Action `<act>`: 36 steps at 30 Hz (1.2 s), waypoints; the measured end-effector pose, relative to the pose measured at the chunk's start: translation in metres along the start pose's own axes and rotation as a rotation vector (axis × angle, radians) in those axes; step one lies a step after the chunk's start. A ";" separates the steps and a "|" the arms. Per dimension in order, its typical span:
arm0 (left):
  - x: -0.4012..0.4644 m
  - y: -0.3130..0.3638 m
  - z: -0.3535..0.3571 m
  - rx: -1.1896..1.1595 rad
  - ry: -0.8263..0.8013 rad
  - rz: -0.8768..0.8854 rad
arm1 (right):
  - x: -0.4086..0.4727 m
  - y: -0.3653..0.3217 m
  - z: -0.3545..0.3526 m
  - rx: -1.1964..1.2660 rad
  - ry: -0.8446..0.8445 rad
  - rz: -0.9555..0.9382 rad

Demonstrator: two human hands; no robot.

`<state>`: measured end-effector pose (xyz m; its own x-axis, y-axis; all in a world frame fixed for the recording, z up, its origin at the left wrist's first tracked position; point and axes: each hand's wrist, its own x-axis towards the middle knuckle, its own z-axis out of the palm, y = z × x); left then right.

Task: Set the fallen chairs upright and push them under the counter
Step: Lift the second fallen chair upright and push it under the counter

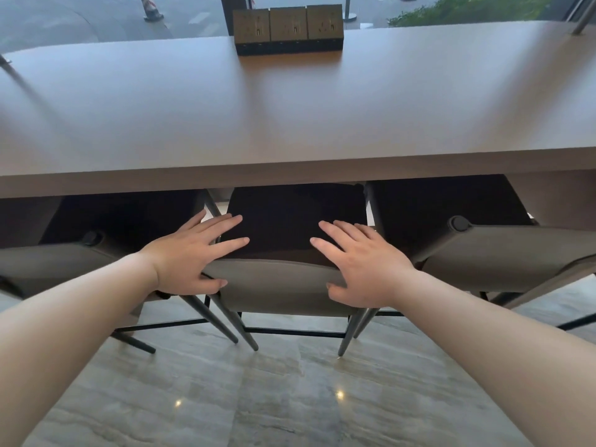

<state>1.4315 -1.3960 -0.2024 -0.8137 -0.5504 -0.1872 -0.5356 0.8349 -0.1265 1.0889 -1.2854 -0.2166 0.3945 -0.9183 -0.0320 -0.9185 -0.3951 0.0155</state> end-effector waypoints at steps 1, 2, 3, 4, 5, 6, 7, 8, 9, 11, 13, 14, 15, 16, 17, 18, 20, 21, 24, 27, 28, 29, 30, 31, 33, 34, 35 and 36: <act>0.001 -0.001 0.001 -0.008 0.002 0.005 | 0.000 0.000 0.001 -0.014 -0.003 0.000; 0.001 -0.002 0.002 -0.016 0.014 0.001 | 0.000 0.000 0.001 -0.030 -0.009 0.001; 0.000 -0.002 0.003 -0.021 0.031 -0.008 | 0.001 -0.001 0.002 -0.047 -0.013 0.006; 0.000 -0.002 0.004 -0.022 0.046 -0.014 | 0.001 -0.002 0.002 -0.066 -0.014 0.010; 0.000 -0.001 0.004 -0.016 0.058 -0.018 | 0.002 -0.003 0.001 -0.085 -0.013 0.013; -0.001 0.000 0.003 -0.008 0.067 -0.021 | 0.001 -0.005 -0.001 -0.102 -0.010 0.016; -0.002 0.000 0.002 -0.001 0.072 -0.026 | 0.000 -0.006 -0.002 -0.110 -0.006 0.018; -0.003 0.001 0.002 0.002 0.074 -0.031 | -0.001 -0.008 -0.004 -0.108 -0.002 0.016; -0.005 0.001 0.002 0.002 0.073 -0.035 | -0.001 -0.010 -0.006 -0.102 0.002 0.009; -0.010 0.000 0.004 0.005 0.075 -0.044 | -0.001 -0.015 -0.008 -0.092 0.005 -0.008; -0.017 -0.002 0.006 0.006 0.081 -0.077 | 0.004 -0.018 -0.012 -0.095 0.005 -0.026; -0.020 -0.002 0.007 -0.001 0.079 -0.096 | 0.007 -0.018 -0.014 -0.102 0.001 -0.037; -0.022 -0.003 0.007 -0.013 0.075 -0.112 | 0.012 -0.017 -0.016 -0.112 -0.003 -0.047; -0.023 -0.004 0.008 -0.023 0.068 -0.122 | 0.016 -0.016 -0.018 -0.124 -0.007 -0.058; -0.023 -0.005 0.008 -0.030 0.060 -0.128 | 0.021 -0.013 -0.020 -0.134 -0.015 -0.071; -0.024 -0.005 0.009 -0.033 0.055 -0.136 | 0.026 -0.011 -0.021 -0.139 -0.024 -0.079; -0.026 -0.006 0.011 -0.038 0.058 -0.155 | 0.034 -0.007 -0.023 -0.136 -0.040 -0.081; -0.027 -0.007 0.012 -0.041 0.059 -0.162 | 0.039 -0.005 -0.023 -0.133 -0.045 -0.087; -0.028 -0.007 0.013 -0.047 0.061 -0.186 | 0.049 -0.001 -0.023 -0.113 -0.051 -0.099; -0.025 -0.008 0.012 -0.048 0.065 -0.205 | 0.054 0.004 -0.024 -0.099 -0.047 -0.099; -0.024 -0.008 0.012 -0.049 0.065 -0.208 | 0.055 0.006 -0.024 -0.096 -0.051 -0.099; -0.022 -0.008 0.012 -0.049 0.066 -0.209 | 0.055 0.007 -0.023 -0.095 -0.056 -0.097; -0.020 -0.008 0.012 -0.048 0.069 -0.208 | 0.054 0.009 -0.023 -0.095 -0.060 -0.096; -0.018 -0.007 0.012 -0.046 0.073 -0.204 | 0.054 0.010 -0.022 -0.095 -0.064 -0.095; -0.012 -0.006 0.012 -0.042 0.079 -0.191 | 0.050 0.015 -0.020 -0.095 -0.068 -0.093; -0.009 -0.005 0.011 -0.036 0.082 -0.182 | 0.048 0.017 -0.019 -0.097 -0.065 -0.090; -0.005 -0.004 0.011 -0.027 0.087 -0.173 | 0.045 0.020 -0.018 -0.097 -0.058 -0.086; -0.002 -0.004 0.010 -0.015 0.093 -0.163 | 0.042 0.022 -0.017 -0.093 -0.048 -0.084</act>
<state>1.4376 -1.3976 -0.2111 -0.7327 -0.6765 -0.0743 -0.6651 0.7349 -0.1327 1.0858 -1.3333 -0.2004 0.4660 -0.8806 -0.0852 -0.8750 -0.4730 0.1029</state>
